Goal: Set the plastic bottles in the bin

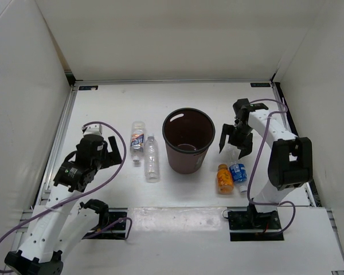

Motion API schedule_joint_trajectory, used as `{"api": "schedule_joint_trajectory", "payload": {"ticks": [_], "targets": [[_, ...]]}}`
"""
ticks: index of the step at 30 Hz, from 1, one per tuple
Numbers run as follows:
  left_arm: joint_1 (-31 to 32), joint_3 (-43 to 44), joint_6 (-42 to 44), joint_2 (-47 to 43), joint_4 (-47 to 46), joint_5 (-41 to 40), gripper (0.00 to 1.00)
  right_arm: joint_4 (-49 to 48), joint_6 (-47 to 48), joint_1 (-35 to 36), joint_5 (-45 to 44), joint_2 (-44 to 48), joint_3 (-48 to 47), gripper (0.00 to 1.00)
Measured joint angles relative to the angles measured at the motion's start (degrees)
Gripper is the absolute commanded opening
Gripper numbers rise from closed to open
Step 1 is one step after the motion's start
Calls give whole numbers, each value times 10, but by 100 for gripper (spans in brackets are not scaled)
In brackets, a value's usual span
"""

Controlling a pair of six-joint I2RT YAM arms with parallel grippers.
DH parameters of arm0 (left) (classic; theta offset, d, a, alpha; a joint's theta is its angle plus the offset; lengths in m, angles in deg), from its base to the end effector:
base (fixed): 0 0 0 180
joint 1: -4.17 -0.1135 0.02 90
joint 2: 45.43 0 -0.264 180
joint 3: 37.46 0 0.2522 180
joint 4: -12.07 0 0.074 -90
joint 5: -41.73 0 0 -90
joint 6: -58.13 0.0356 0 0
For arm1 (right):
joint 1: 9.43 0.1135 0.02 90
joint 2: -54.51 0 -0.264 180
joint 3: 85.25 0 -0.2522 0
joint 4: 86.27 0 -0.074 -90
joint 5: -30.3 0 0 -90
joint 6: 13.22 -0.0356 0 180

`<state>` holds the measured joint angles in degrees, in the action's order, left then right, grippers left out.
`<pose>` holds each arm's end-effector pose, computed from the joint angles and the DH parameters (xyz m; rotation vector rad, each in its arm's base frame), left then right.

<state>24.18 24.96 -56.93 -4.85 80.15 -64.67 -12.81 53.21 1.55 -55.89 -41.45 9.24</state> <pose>0.1241 -0.0345 0.3009 -0.2376 2.3246 -0.0485 0.3010 0.0608 0.2214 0.3298 3.0386 0.1454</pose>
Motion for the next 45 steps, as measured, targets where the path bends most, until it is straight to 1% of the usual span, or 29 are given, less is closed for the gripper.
{"api": "schedule_joint_trajectory", "payload": {"ticks": [6,13,22,24,29,31,32,34,35,37,38,40,41,44,45], "targets": [[2,-6,0,3,0,-9,100,-6,0,-22,0,-8,3,90],[8,-12,0,5,-4,-16,100,-14,2,-46,-7,-38,29,90],[10,-13,0,7,-5,-23,100,-13,2,-50,-14,-69,33,90],[11,-13,0,7,-5,-23,100,-9,1,-49,-19,-74,28,86],[11,-14,1,7,-6,-23,100,1,-1,-45,-25,-90,12,74],[11,-14,1,7,-6,-23,100,6,-3,-42,-26,-96,5,71],[11,-14,1,7,-7,-24,100,9,-3,-41,-26,-98,2,67],[11,-14,1,7,-7,-24,100,18,-4,-40,-30,-101,-4,64],[11,-14,1,7,-8,-24,100,19,-5,-39,-33,-102,-6,58],[11,-14,1,7,-8,-25,100,21,-5,-37,-37,-102,-9,53],[11,-14,2,7,-8,-25,100,21,-5,-37,-38,-103,-9,46],[11,-14,2,6,-8,-25,100,23,-5,-37,-39,-103,-10,39],[11,-14,2,6,-9,-25,100,24,-5,-37,-40,-104,-11,34],[11,-14,2,5,-9,-25,100,31,-5,-38,-47,-107,-19,26],[11,-14,2,5,-9,-25,100,34,-5,-38,-49,-107,-23,18]]}}
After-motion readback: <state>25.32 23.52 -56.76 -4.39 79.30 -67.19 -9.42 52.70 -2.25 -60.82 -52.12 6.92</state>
